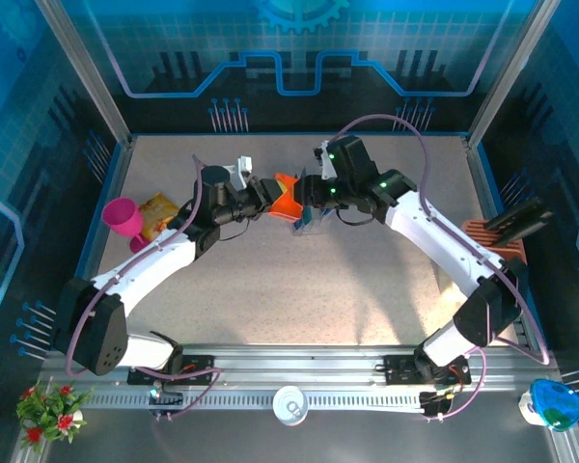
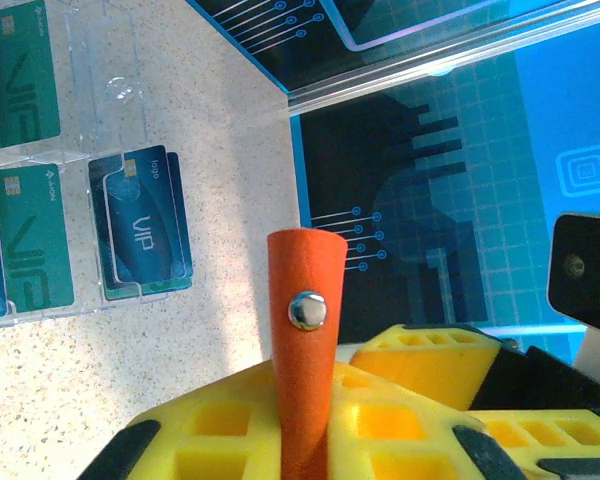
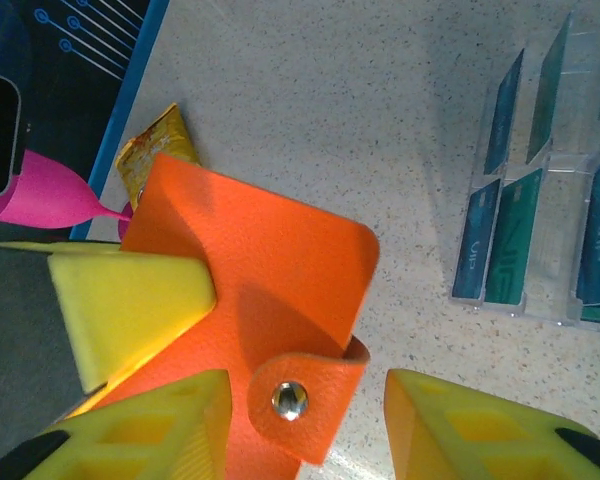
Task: Put the credit cards into the card holder
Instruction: Open the button on the card holder.
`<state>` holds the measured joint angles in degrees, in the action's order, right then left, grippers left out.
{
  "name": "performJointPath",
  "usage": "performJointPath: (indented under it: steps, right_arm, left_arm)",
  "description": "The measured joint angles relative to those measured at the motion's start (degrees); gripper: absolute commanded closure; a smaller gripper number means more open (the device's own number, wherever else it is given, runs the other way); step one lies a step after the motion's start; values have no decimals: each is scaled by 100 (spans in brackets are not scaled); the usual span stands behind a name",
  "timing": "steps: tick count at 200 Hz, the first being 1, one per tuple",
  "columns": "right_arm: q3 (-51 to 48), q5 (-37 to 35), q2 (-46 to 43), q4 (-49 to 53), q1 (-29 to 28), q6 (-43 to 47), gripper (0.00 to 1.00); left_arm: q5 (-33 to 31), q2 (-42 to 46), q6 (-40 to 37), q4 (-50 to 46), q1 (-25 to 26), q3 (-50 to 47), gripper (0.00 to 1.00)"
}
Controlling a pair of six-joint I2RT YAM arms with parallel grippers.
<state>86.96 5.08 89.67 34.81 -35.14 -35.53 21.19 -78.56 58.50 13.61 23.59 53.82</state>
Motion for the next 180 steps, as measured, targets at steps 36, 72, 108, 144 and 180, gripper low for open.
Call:
performJointPath:
  steps: [36, 72, 108, 144, 180]
  right_arm:
    - [20, -46, 229, 20, -105, -4, 58]
    - [20, -201, 328, -15, -164, 9, 77]
    - [-44, -306, 348, -146, -236, -2, 94]
    - [-278, -313, 343, -385, -238, -68, 100]
    - [-745, -328, 170, -723, -240, -109, 100]
  left_arm:
    - [-39, 0, -13, -46, 20, 0, 100]
    - [-114, 0, -15, -170, 22, 0, 100]
    - [-151, -2, -17, -251, 22, 0, 100]
    - [-190, -22, -22, -350, 22, 0, 100]
    - [-188, -66, -13, -455, 52, 0, 100]
